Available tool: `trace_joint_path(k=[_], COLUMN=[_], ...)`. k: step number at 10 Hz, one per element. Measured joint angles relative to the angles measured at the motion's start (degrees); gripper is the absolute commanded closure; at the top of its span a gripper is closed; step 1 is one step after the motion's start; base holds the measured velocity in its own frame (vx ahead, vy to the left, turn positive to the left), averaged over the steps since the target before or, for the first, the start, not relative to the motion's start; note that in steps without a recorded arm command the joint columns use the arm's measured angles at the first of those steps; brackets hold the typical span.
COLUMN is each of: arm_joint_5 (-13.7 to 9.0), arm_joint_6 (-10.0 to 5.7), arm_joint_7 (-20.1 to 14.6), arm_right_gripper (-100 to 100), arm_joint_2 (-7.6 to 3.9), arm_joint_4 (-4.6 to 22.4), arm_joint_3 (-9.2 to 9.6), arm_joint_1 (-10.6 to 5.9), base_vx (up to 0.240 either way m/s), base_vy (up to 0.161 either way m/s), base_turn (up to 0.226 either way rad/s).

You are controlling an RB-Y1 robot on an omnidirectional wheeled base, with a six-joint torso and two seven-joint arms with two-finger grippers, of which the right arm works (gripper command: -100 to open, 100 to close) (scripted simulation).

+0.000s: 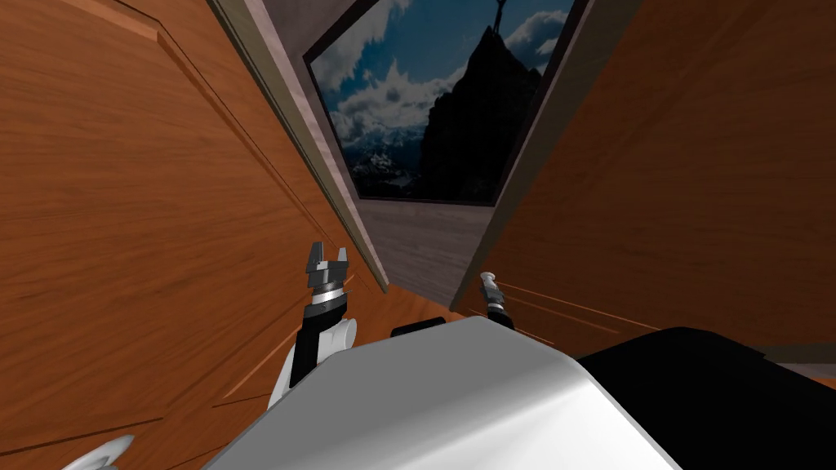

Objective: Pull the door open

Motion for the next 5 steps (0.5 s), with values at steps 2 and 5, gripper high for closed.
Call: trace_joint_path(k=[2, 5], arm_joint_5=[0.04, 0.08], arm_joint_6=[0.09, 0.20], arm_joint_7=[0.18, 0.21], arm_right_gripper=[100, 100], arm_joint_2=[0.04, 0.11], arm_joint_4=[-0.06, -0.02], arm_joint_3=[0.04, 0.15], arm_joint_1=[-0.04, 0.02], base_vx=[-0.016, -0.048], base_vy=[0.002, -0.012], base_turn=[0.009, 0.019])
